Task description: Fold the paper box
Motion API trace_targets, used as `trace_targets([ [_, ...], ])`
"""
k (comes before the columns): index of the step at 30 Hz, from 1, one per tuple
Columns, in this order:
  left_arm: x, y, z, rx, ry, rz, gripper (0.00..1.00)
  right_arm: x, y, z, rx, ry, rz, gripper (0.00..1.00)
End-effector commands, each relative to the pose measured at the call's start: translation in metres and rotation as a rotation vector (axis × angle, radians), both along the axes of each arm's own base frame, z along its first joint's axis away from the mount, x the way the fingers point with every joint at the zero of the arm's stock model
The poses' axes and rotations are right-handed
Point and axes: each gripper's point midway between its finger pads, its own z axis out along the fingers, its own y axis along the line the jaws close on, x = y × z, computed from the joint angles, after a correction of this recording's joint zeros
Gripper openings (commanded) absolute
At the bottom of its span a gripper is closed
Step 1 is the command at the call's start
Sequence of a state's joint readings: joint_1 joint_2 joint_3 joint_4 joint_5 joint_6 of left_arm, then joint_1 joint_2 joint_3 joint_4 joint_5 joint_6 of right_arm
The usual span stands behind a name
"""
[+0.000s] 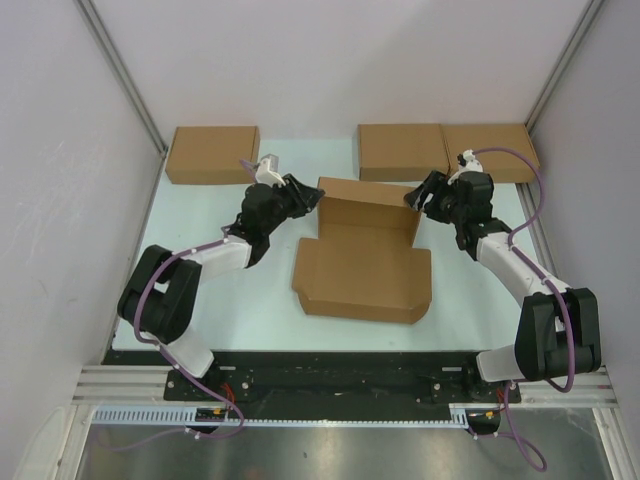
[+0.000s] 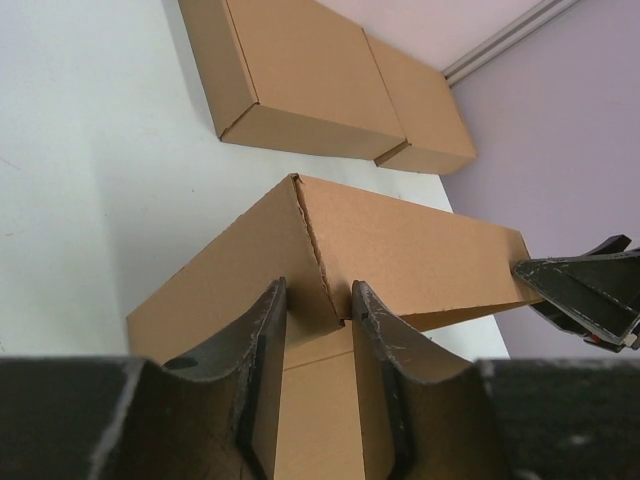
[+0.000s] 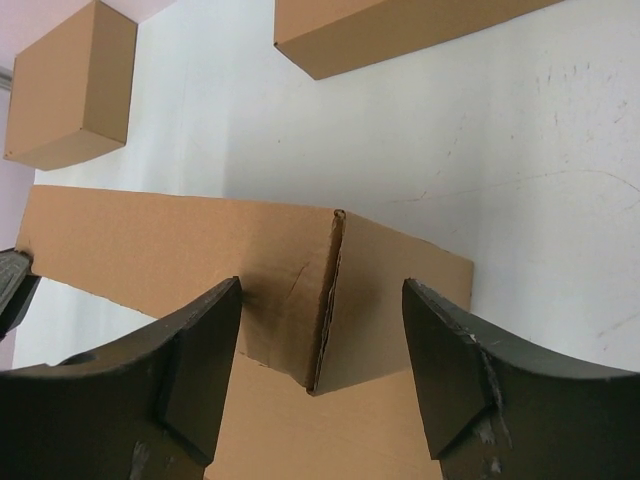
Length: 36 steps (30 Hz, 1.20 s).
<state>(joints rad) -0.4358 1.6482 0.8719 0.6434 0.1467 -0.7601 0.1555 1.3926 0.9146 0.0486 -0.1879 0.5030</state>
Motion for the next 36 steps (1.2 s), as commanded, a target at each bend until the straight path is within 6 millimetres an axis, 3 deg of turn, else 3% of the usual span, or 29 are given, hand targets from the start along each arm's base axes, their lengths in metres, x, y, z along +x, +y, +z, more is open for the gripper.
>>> trace_targets([
  [1,-0.005,-0.003,-0.007,-0.018,0.018,-0.031,0.33,-0.009,-0.001,-0.01,-0.016,0.044,-0.01,0.67],
  [11,-0.009,-0.005,-0.011,-0.034,0.028,-0.046,0.33,-0.007,0.0,-0.01,0.03,0.045,-0.033,0.52],
  [27,-0.016,-0.013,-0.017,-0.091,0.04,-0.07,0.33,-0.012,-0.002,-0.027,0.129,0.082,-0.163,0.4],
  [33,-0.019,-0.018,-0.014,-0.098,0.033,-0.082,0.32,-0.015,0.003,-0.028,0.122,0.081,-0.159,0.39],
  [36,-0.018,-0.014,-0.005,-0.086,0.009,-0.071,0.34,-0.017,-0.001,-0.017,0.112,0.049,-0.16,0.46],
])
